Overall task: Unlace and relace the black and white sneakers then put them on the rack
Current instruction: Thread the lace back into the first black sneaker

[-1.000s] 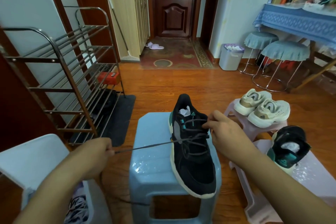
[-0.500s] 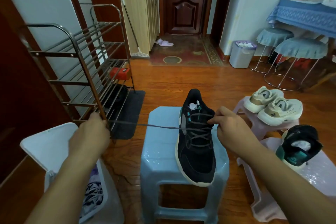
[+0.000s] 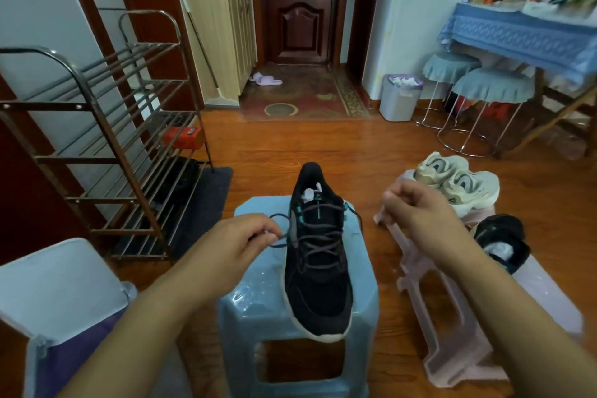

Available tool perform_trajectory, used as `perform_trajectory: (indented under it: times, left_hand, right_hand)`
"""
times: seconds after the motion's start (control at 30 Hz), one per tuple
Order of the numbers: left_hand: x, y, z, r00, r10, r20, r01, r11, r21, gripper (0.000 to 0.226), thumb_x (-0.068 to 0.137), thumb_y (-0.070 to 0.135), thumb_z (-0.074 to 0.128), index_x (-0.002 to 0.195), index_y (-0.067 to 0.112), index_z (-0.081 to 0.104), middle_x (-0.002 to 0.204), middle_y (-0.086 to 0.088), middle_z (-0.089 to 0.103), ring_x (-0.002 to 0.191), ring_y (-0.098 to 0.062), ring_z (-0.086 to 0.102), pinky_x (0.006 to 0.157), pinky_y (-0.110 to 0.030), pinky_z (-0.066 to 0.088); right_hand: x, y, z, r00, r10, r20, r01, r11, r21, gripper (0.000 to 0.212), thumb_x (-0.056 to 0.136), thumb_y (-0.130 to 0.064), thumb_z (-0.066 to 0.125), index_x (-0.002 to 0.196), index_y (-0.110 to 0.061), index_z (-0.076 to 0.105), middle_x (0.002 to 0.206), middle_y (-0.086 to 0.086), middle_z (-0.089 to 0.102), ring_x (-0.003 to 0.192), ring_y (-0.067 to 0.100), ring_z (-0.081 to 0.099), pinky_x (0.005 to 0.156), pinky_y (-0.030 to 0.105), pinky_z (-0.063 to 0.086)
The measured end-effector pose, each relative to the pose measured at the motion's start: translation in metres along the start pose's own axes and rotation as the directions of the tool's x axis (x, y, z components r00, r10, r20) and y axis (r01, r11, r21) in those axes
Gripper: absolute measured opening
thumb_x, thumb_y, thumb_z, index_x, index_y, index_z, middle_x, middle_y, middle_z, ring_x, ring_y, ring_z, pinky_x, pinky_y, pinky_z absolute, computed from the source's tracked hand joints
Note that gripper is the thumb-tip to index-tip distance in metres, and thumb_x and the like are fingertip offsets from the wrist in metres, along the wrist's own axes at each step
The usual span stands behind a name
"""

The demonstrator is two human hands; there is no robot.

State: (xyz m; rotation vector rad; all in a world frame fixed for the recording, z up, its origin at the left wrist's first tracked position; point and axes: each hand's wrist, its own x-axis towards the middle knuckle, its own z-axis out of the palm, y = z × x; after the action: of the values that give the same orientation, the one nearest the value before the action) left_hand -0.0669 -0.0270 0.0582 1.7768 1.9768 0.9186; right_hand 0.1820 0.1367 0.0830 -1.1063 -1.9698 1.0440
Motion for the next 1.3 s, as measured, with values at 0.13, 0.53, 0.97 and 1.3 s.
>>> perform_trajectory:
  times: [0.13, 0.53, 0.97, 1.3]
  left_hand:
    - [0.004, 0.024, 0.008, 1.0, -0.016, 0.008, 0.017, 0.961, -0.276, 0.019, 0.1, 0.02, 0.061, 0.096, 0.034, 0.072, 0.077, 0.009, 0.066, 0.068, -0.01, 0.06, 0.063, -0.027, 0.05]
    - [0.008, 0.026, 0.006, 0.993, -0.063, 0.105, 0.099, 0.915, -0.392, 0.024, 0.1, 0.017, 0.06, 0.094, 0.036, 0.074, 0.068, 0.008, 0.057, 0.064, -0.01, 0.052, 0.063, -0.028, 0.047]
    - [0.007, 0.032, 0.02, 0.983, 0.062, 0.171, -0.016, 0.967, -0.255, 0.022, 0.098, 0.017, 0.065, 0.1, 0.034, 0.079, 0.095, 0.015, 0.071, 0.097, -0.002, 0.063, 0.088, -0.017, 0.047]
    - [0.017, 0.036, 0.057, 0.75, 0.656, 0.082, -0.629, 0.67, 0.395, 0.022, 0.102, 0.028, 0.056, 0.099, 0.041, 0.074, 0.098, 0.026, 0.069, 0.131, -0.017, 0.042, 0.109, -0.036, 0.022]
  right_hand:
    - [-0.015, 0.007, -0.008, 0.971, -0.148, 0.189, 0.139, 0.988, 0.06, 0.048, 0.093, -0.005, 0.067, 0.132, -0.032, 0.058, 0.129, -0.015, 0.061, 0.118, -0.003, 0.055, 0.106, 0.033, 0.048]
    - [-0.007, 0.04, -0.035, 0.974, -0.224, 0.026, 0.214, 0.881, -0.421, 0.026, 0.1, -0.012, 0.055, 0.116, -0.023, 0.072, 0.095, -0.017, 0.067, 0.091, 0.005, 0.062, 0.076, 0.021, 0.047]
    - [0.001, 0.031, -0.003, 0.971, -0.084, 0.222, 0.141, 0.956, -0.256, 0.058, 0.086, 0.019, 0.047, 0.103, -0.028, 0.076, 0.12, -0.017, 0.067, 0.118, -0.001, 0.054, 0.096, 0.007, 0.036]
    - [-0.016, 0.009, 0.035, 0.577, 0.042, 0.816, -0.723, 0.492, 0.486, 0.06, 0.099, -0.04, 0.057, 0.137, 0.007, 0.054, 0.131, 0.022, 0.06, 0.116, 0.031, 0.057, 0.102, 0.043, 0.047]
